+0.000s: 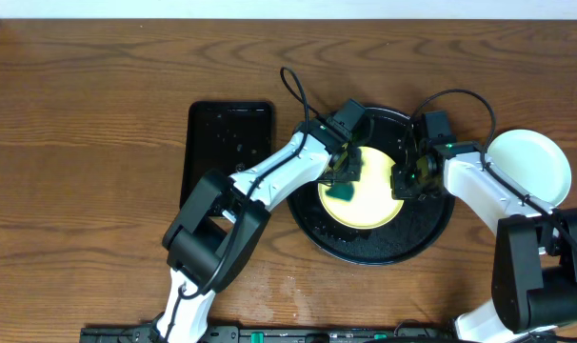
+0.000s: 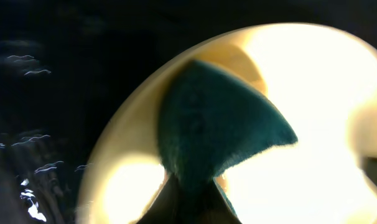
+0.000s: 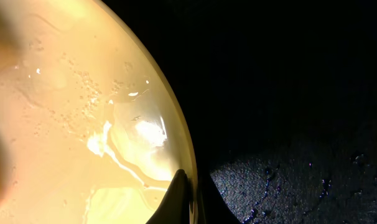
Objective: Clean dirty plates on tray and stack at the side
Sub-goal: 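Scrub the yellow plate with the sponge in the left gripper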
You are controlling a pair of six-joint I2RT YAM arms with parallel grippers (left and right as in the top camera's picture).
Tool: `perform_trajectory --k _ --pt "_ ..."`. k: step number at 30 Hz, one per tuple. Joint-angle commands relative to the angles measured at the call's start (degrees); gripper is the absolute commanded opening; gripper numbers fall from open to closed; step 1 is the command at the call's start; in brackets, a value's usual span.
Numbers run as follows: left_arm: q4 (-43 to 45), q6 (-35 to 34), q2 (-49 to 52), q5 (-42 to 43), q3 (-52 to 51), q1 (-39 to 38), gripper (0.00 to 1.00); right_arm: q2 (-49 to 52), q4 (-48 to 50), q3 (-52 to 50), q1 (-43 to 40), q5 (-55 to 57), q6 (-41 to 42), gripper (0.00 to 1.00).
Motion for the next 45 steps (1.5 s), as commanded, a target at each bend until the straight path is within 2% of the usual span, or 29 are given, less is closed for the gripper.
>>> perform_trajectory --k 1,4,17,27,34,40,45 --pt "3.43 -2.69 2.99 13.22 -1.31 -0.57 0.08 1.46 -0.50 -1.11 0.13 -0.02 -0.28 0.01" --pt "5.40 -2.97 3.06 16.00 -1.31 -2.10 0.08 1.46 -0.50 -1.11 0.13 -0.02 -0.28 0.01" --pt "4.92 -1.22 3.21 14.34 -1.64 -4.76 0.11 1.46 -0.55 -1.11 0.13 -0.04 -0.28 0.01" --pt "-10.29 -1.29 3.19 -14.03 -1.62 -1.84 0.08 1.46 -0.57 -1.11 0.13 -0.04 -0.28 0.01" --pt "-12.20 -1.29 3.15 -32.50 -1.42 -1.75 0.08 1.46 -0.55 -1.11 0.13 -0.04 -0.28 0.01" --pt "-12.17 -1.27 2.54 -39.34 0.35 -1.75 0.07 1.46 -0.55 -1.11 0.13 -0.04 -0.28 0.01" --pt "-13.18 -1.27 0.98 -36.70 2.84 -1.81 0.08 1.46 -0.63 -1.11 0.13 -0.04 -0.28 0.01"
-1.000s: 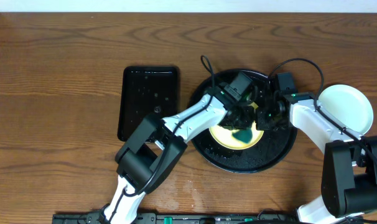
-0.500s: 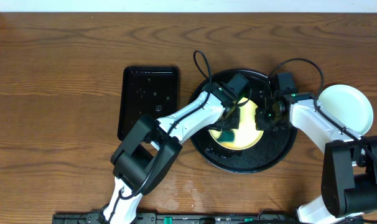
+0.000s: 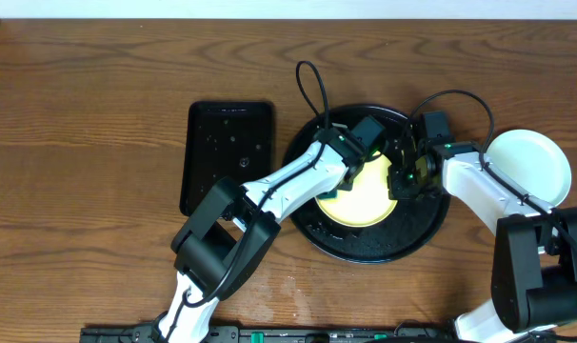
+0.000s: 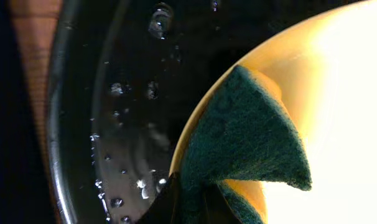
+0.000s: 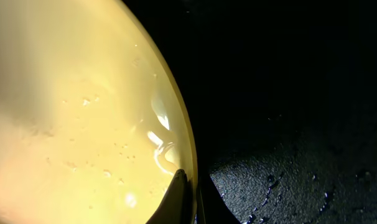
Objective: Clean dirty plates on tray and stack at the side
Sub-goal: 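Scrub the yellow plate with the sponge in the left gripper, then return the sponge to the black tray with the left gripper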
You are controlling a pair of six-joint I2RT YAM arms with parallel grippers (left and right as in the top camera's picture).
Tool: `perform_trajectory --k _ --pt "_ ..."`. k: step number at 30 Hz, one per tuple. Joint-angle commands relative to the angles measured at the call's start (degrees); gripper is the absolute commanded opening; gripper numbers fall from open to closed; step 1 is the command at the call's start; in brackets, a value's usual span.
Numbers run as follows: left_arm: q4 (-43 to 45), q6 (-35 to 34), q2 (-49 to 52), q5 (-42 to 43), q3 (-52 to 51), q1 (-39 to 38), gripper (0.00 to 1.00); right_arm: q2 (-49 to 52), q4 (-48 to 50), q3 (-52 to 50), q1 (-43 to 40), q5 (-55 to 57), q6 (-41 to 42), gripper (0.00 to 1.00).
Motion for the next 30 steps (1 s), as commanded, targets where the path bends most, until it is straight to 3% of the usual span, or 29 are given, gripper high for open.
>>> perform_trajectory --k 1,6,9,13,19,24,28,30 --pt "-1.77 0.15 0.00 -8.20 1.16 2.80 0.08 1.33 -0.81 -1.11 0.02 3.04 -0.33 0.01" --pt "-2.32 0.13 -6.29 3.08 1.25 3.04 0.08 1.33 -1.07 -1.11 0.02 3.04 -0.33 0.01" --pt "-4.00 0.13 -10.45 5.77 1.25 3.43 0.08 1.33 -1.05 -1.11 0.02 3.04 -0.33 0.01" --pt "-8.68 0.15 -16.17 5.77 1.22 5.81 0.08 1.33 -1.05 -1.11 0.02 3.04 -0.35 0.01" --pt "-14.97 0.33 -19.34 2.47 0.98 15.41 0.12 1.33 -1.05 -1.11 0.02 3.04 -0.85 0.01" --pt "-11.76 0.28 -17.88 2.01 -4.31 24.85 0.12 1.33 -1.05 -1.11 0.02 2.64 -3.08 0.01" --pt "-7.23 0.68 -16.92 7.39 -8.55 29.94 0.13 1.33 -0.83 -1.11 0.02 2.38 -3.58 0.01" --pt "-5.70 3.17 -16.92 9.60 -9.22 31.52 0.25 1.33 -0.52 -1.11 0.02 2.38 -3.56 0.01"
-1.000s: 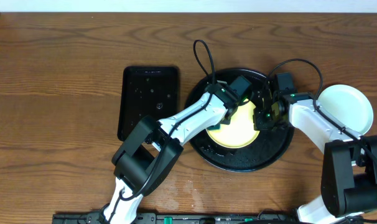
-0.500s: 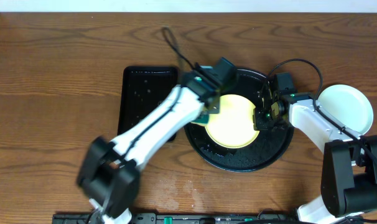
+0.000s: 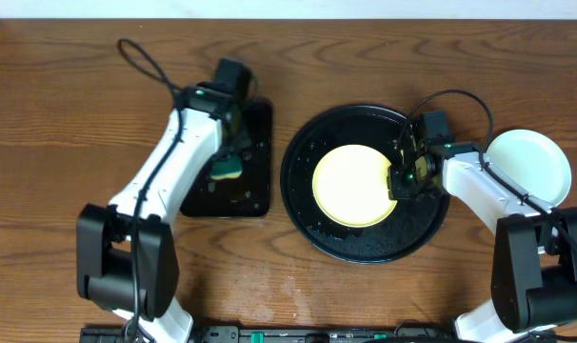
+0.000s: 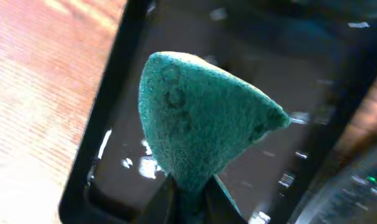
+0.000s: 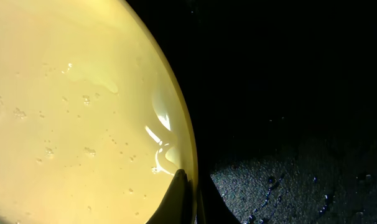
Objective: Clean dirty plates on tray and stack at the side
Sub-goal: 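Return the sponge to the black tray with the left gripper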
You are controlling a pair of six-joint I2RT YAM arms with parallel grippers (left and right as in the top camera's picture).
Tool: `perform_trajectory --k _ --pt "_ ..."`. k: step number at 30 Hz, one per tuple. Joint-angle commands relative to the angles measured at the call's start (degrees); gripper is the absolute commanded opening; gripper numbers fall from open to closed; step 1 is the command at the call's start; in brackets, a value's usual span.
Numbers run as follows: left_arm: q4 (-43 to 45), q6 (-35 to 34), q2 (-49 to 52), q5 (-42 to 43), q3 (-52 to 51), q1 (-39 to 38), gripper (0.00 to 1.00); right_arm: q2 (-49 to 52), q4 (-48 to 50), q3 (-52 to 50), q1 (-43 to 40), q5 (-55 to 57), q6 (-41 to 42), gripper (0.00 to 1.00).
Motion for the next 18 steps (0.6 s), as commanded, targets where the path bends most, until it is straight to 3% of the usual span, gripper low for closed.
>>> perform_trajectory --k 1,5,13,18 --pt "1.36 3.13 0.42 4.50 -0.87 1.73 0.32 1.31 -0.35 -1.11 -0.02 2.51 -2.05 0.01" --pt "1.36 6.49 0.09 8.90 -0.13 2.95 0.50 1.31 0.90 -1.11 -0.02 2.29 -0.76 0.01" --pt "0.61 7.82 -8.37 15.43 0.79 3.10 0.56 0.46 1.77 0.04 -0.07 -4.81 -2.29 0.01" --pt "0.39 7.98 -17.62 15.41 0.79 3.10 0.63 -5.68 -1.25 2.29 -0.07 -1.55 -2.29 0.01"
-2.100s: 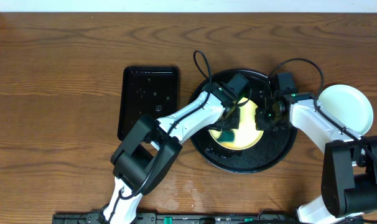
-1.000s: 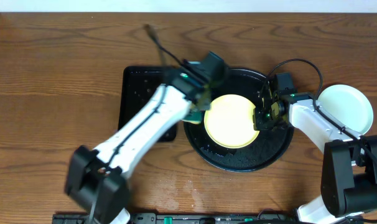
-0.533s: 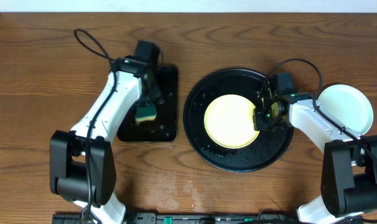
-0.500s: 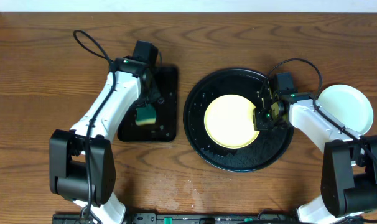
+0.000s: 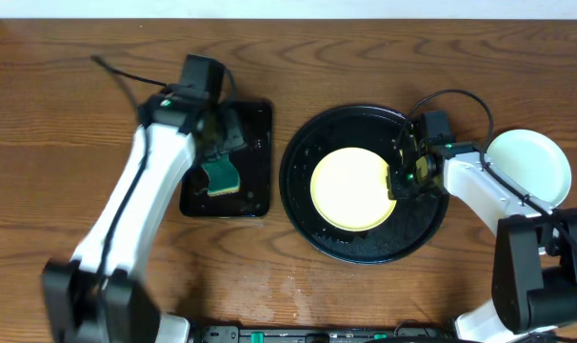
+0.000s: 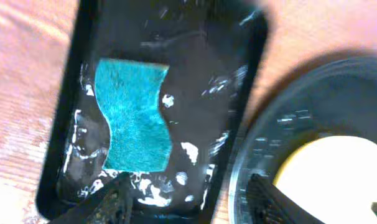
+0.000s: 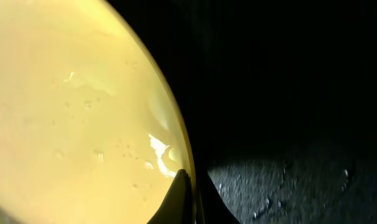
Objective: Clean dirty plates on tray and stack at the side
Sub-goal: 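Return the sponge to the black tray with the left gripper, then lift the yellow plate off the round tray with the right gripper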
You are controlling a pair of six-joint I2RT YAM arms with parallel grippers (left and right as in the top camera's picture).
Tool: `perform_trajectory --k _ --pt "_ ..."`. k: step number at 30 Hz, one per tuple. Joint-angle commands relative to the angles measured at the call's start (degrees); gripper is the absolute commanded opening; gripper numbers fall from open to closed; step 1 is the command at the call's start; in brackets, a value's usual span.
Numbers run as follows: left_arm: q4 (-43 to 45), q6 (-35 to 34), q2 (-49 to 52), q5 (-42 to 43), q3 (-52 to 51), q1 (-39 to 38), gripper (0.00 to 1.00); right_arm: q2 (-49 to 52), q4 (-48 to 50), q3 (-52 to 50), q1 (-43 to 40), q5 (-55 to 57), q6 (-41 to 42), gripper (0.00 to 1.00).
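Observation:
A yellow plate [image 5: 351,188] lies in the round black tray [image 5: 365,243], wet with droplets [image 7: 70,112]. My right gripper [image 5: 398,183] is shut on the plate's right rim, one finger on top of it [image 7: 188,186]. A clean white plate [image 5: 527,167] sits on the table at the far right. The green sponge [image 5: 220,177] lies flat in the small rectangular black tray [image 5: 255,162]. My left gripper [image 5: 222,129] hangs open above that tray, its fingers spread wide below the sponge [image 6: 132,118] in the left wrist view, touching nothing [image 6: 191,199].
The rectangular tray [image 6: 67,124] holds water and foam spots. It stands just left of the round tray [image 6: 269,143], with a strip of wooden table between them. The round tray's floor [image 7: 288,180] is wet. Cables arch over the back of both arms.
My left gripper has let go of the sponge, which now lies flat in the rectangular tray. That gripper is open and stands higher. The right gripper still grips the plate's rim.
First the left gripper pressed the sponge on the yellow plate while the right held the rim. Then the sponge was at the plate's far edge. After that it was held over the rectangular tray, and now it lies there released.

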Motion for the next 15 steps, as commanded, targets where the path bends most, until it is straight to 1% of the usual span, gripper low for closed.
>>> perform_trajectory --k 1,2,3,5,9,15 --pt "-0.31 1.05 -6.51 1.16 1.75 0.28 0.69 -6.49 -1.18 2.51 0.04 2.05 -1.51 0.01" --pt "-0.28 1.05 -8.02 1.16 1.75 0.28 0.79 -8.76 -1.40 2.71 0.04 3.82 -1.51 0.01" --pt "-0.28 1.05 -9.14 1.16 1.75 0.28 0.81 -10.69 -1.49 2.75 0.07 5.38 -1.51 0.01" --pt "-0.28 1.05 -11.02 1.16 1.75 0.28 0.81 -14.47 -1.70 2.75 0.09 8.46 -1.64 0.01" --pt "-0.28 1.05 -13.00 1.16 1.75 0.28 0.82 -20.37 -1.60 2.75 0.09 12.09 -4.48 0.01" --pt "-0.28 1.05 -12.92 1.16 1.73 0.28 0.82 -26.18 -0.85 2.75 0.09 13.29 -6.97 0.01"
